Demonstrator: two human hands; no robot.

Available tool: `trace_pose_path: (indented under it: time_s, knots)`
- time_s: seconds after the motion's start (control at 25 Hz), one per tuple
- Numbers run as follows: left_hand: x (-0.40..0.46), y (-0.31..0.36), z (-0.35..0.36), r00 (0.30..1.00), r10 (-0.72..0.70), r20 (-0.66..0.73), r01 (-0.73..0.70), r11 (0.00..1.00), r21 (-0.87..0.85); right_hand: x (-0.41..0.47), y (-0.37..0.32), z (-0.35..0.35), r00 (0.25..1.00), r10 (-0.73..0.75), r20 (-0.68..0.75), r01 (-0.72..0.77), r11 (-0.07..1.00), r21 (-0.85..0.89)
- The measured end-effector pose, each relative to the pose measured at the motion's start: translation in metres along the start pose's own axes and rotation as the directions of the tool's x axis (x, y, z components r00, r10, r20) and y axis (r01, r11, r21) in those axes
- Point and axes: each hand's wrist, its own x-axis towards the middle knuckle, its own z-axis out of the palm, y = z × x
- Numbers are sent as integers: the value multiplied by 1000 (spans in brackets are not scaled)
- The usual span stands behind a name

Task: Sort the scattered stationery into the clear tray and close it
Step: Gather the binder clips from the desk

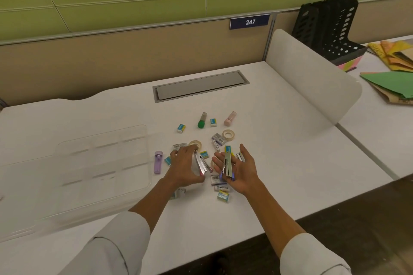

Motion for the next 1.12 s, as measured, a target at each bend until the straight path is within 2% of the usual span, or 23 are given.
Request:
trace_pose_path:
  time_s: [0.12, 0.24, 0.48, 0.68, 0.92, 1.12]
  knots:
    - [4, 11, -12, 993, 101, -59, -106, 991, -87, -1, 0, 0, 999, -27, -32, 25, 997, -71]
    - [10, 42, -23, 979, 200, 37, -193, 972, -134, -5, -3, -4, 1000, -10, -15, 8, 991, -135]
    - [28, 64, -16, 937, 250, 242, -212, 962, -175, -20, -24, -29, 991, 59, 118, -38, 985, -168]
    - [37, 82, -11, 911, 289, 294, -217, 943, -252, -29, -35, -44, 991, 36, 131, -15, 987, -160]
    - [44, 90, 0, 874, 315, 371, -246, 944, -222, -30, -46, -52, 997, 35, 71, -19, 977, -212]
    - [56, 93, 4, 829, 324, 455, -288, 946, -150, -36, -48, -55, 999, -48, 9, 48, 940, -339]
